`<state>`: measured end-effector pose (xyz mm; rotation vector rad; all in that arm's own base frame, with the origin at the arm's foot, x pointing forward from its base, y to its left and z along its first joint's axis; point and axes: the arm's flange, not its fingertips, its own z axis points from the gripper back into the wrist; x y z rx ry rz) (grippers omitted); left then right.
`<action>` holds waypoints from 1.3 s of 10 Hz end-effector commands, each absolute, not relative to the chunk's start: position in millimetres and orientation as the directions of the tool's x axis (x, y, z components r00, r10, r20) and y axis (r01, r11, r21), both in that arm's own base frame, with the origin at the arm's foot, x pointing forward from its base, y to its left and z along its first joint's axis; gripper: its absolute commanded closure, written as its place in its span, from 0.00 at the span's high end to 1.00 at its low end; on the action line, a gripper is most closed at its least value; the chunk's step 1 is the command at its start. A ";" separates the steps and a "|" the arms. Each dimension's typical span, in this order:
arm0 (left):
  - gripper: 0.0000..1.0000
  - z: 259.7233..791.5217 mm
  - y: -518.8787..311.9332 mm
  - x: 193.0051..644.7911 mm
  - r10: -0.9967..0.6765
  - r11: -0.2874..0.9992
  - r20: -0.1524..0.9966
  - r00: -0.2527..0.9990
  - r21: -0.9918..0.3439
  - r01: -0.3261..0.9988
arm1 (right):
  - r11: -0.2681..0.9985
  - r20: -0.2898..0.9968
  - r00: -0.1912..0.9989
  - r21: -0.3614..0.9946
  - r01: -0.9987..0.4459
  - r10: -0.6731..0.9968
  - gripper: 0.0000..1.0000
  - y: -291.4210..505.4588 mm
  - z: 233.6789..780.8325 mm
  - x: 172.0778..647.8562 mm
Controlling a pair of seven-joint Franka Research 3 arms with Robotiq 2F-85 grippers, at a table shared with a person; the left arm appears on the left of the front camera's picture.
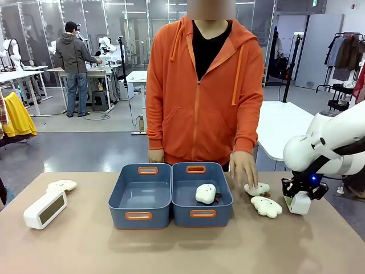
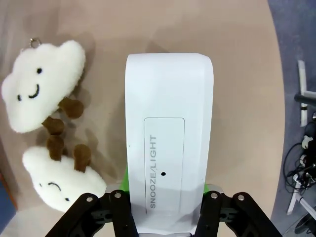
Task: Sort the digital clocks into the basket.
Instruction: Pick up the Digital clock from the table and place it into the empty Plastic storage basket.
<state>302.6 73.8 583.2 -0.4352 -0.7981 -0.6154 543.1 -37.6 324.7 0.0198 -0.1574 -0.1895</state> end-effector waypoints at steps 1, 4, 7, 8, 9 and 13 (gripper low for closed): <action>1.00 583.2 75.4 301.8 -0.360 0.736 0.761 0.540 -0.125 0.665 | 0.975 0.132 0.973 0.142 0.169 -0.188 0.00 -52.7 352.8 535.7; 1.00 583.2 75.4 301.8 -0.360 0.736 0.761 0.540 -0.125 0.665 | 0.945 0.191 0.981 0.327 -0.033 -0.032 0.00 -158.2 419.6 453.8; 1.00 583.2 75.4 301.8 -0.360 0.736 0.761 0.540 -0.125 0.665 | 0.866 0.406 0.910 0.422 -0.270 0.086 0.00 -239.9 467.2 370.9; 1.00 583.2 75.4 301.8 -0.360 0.736 0.761 0.540 -0.125 0.665 | 0.853 0.439 0.895 0.432 -0.292 0.084 0.00 -252.6 470.2 357.6; 1.00 583.2 75.4 301.8 -0.360 0.736 0.761 0.540 -0.125 0.665 | 0.840 0.459 0.883 0.440 -0.318 0.094 0.00 -257.6 470.7 349.2; 1.00 583.2 75.4 301.8 -0.360 0.736 0.761 0.540 -0.125 0.665 | 0.823 0.518 0.850 0.443 -0.357 0.090 0.00 -260.3 479.0 332.3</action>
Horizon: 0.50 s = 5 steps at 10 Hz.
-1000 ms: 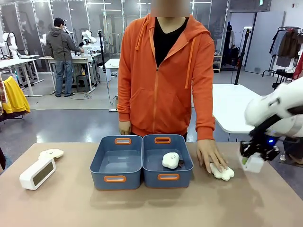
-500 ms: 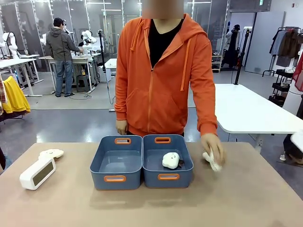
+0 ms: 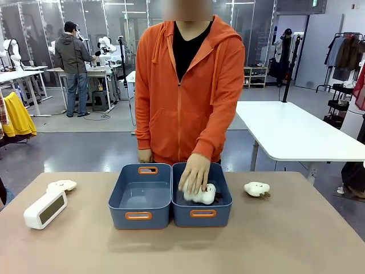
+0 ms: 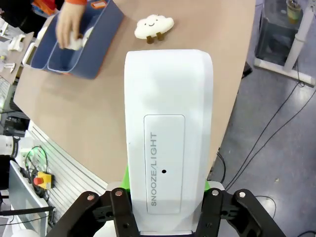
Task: Sort the digital clocks into the basket.
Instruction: Pick up the Digital clock from the table and place it into the empty Plastic storage basket.
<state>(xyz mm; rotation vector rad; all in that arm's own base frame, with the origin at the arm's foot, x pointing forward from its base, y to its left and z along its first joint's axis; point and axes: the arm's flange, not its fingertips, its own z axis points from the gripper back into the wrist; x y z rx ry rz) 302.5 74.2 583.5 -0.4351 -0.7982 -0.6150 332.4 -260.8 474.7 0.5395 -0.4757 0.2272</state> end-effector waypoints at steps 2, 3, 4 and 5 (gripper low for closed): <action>1.00 583.2 75.4 301.8 -0.360 0.736 0.761 0.540 -0.125 0.665 | 0.815 0.529 0.844 0.451 -0.364 0.084 0.00 -261.1 484.2 332.3; 1.00 583.2 75.4 301.8 -0.360 0.736 0.761 0.540 -0.125 0.665 | 0.813 0.532 0.841 0.442 -0.378 0.102 0.00 -255.2 488.1 333.9; 1.00 583.2 75.4 301.8 -0.360 0.736 0.761 0.540 -0.125 0.665 | 0.820 0.535 0.835 0.416 -0.394 0.129 0.00 -245.9 494.8 333.3; 1.00 583.2 75.4 301.8 -0.360 0.736 0.761 0.540 -0.125 0.665 | 0.814 0.560 0.814 0.393 -0.427 0.157 0.00 -238.7 506.5 329.8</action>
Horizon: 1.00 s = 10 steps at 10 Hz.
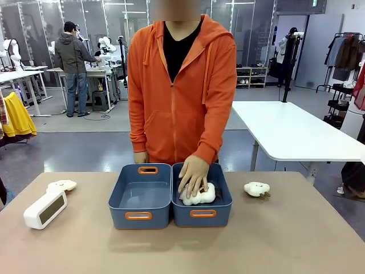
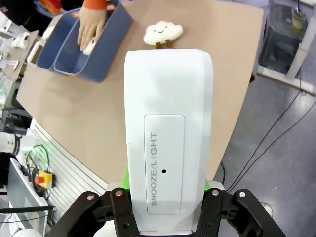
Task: Sort the digital clocks into the basket.
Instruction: Pick up the Digital clock from the table and place it into the empty Plastic storage basket.
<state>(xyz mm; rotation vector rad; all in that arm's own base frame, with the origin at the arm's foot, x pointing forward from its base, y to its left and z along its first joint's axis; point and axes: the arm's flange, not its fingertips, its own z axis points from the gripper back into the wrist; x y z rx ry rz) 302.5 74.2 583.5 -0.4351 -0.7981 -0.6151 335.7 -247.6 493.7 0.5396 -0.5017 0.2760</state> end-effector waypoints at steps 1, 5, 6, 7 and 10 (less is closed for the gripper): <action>1.00 583.2 75.4 301.8 -0.360 0.736 0.761 0.540 -0.125 0.665 | 0.808 0.578 0.790 0.357 -0.468 0.203 0.00 -225.2 518.1 326.9; 1.00 583.2 75.4 301.8 -0.360 0.736 0.761 0.540 -0.125 0.665 | 0.635 0.669 0.541 0.133 -0.761 0.509 0.00 -137.9 574.5 294.5; 1.00 583.2 75.4 301.8 -0.360 0.736 0.761 0.540 -0.125 0.665 | 0.554 0.657 0.446 0.050 -0.831 0.608 0.00 -98.6 586.3 298.0; 1.00 583.2 75.4 301.8 -0.360 0.736 0.761 0.540 -0.125 0.665 | 0.516 0.640 0.400 0.007 -0.857 0.656 0.00 -44.3 597.0 316.7; 1.00 583.2 75.4 301.8 -0.360 0.736 0.761 0.540 -0.125 0.665 | 0.481 0.560 0.357 -0.086 -0.872 0.748 0.00 120.4 606.7 376.6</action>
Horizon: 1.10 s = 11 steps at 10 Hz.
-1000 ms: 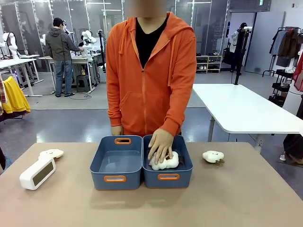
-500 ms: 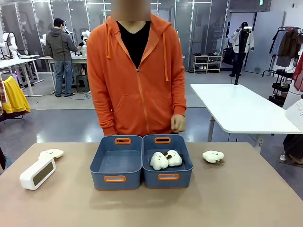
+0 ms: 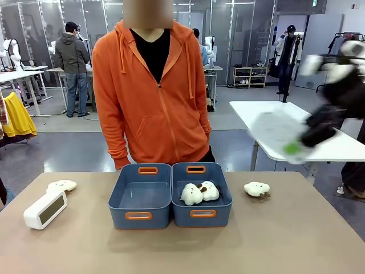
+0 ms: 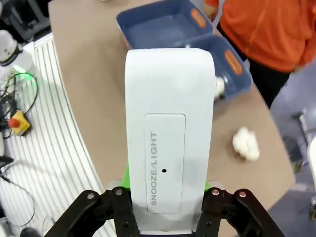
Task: Sort the digital clocks into the basket.
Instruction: Pick up the Digital clock from the table and place it into the empty Plastic storage basket.
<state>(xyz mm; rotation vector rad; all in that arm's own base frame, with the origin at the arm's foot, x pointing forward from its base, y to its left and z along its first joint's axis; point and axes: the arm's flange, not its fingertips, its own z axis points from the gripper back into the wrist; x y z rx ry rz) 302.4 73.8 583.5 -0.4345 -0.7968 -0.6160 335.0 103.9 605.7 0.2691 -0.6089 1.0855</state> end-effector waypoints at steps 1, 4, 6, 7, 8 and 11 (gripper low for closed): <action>1.00 583.2 75.4 301.8 -0.360 0.736 0.761 0.540 -0.125 0.665 | 0.464 0.528 0.348 -0.102 -0.880 0.775 0.00 162.6 605.5 394.4; 1.00 583.2 75.4 301.8 -0.360 0.736 0.761 0.540 -0.125 0.665 | 0.420 0.495 0.320 -0.103 -0.901 0.808 0.00 283.0 582.7 431.3; 1.00 583.2 75.4 301.8 -0.360 0.736 0.761 0.540 -0.125 0.665 | 0.455 0.428 0.350 -0.170 -0.874 0.833 0.00 345.3 543.5 440.4; 1.00 583.2 75.4 301.8 -0.360 0.736 0.761 0.540 -0.125 0.665 | 0.483 0.425 0.376 -0.179 -0.857 0.824 0.00 374.5 515.2 453.1; 1.00 583.2 75.4 301.8 -0.360 0.736 0.761 0.540 -0.125 0.665 | 0.502 0.412 0.403 -0.167 -0.849 0.818 0.00 397.1 489.5 466.4; 1.00 583.2 75.4 301.8 -0.360 0.736 0.761 0.540 -0.125 0.665 | 0.467 0.319 0.390 -0.216 -0.858 0.864 0.00 453.5 405.9 487.1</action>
